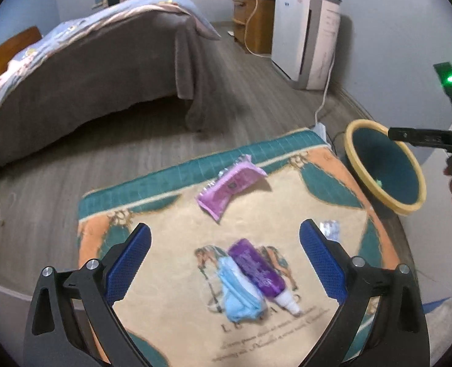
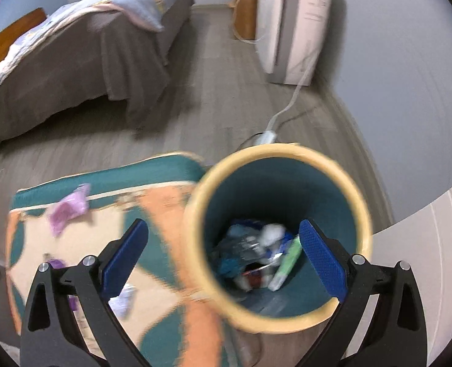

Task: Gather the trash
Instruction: 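Move both tools back over the trash on the cushion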

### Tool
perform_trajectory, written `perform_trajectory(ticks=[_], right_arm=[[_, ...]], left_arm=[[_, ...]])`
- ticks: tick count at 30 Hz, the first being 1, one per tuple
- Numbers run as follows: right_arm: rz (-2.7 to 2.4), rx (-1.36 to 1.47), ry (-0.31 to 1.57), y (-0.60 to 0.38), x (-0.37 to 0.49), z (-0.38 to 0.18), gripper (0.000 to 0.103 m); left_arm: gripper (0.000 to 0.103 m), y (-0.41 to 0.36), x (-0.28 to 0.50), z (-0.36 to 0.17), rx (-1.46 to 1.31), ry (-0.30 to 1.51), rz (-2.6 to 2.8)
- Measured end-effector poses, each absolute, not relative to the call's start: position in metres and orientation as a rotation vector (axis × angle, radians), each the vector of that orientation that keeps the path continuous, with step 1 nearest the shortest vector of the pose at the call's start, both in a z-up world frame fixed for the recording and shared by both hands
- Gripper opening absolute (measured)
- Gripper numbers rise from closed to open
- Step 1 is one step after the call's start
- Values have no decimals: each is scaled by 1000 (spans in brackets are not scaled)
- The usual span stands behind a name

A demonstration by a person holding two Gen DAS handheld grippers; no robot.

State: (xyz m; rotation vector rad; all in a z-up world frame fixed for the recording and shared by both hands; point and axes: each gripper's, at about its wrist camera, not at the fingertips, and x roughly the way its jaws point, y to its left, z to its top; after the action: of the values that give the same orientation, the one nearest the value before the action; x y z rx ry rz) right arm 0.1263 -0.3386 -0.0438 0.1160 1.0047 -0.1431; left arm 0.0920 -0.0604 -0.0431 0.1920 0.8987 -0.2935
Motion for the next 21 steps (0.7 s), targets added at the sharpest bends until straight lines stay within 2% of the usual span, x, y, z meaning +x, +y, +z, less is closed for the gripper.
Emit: perform_trajectory(ticks=[8, 15, 21], right_arm=[[-65, 26, 984, -253, 106, -27, 97], [-54, 109, 1080, -228, 95, -58, 97], [-71, 142, 1163, -224, 103, -94, 97]], left_arm=[[97, -35, 102, -55, 234, 910, -232], [97, -3, 107, -46, 79, 930, -197], [97, 4, 107, -48, 137, 917, -159]])
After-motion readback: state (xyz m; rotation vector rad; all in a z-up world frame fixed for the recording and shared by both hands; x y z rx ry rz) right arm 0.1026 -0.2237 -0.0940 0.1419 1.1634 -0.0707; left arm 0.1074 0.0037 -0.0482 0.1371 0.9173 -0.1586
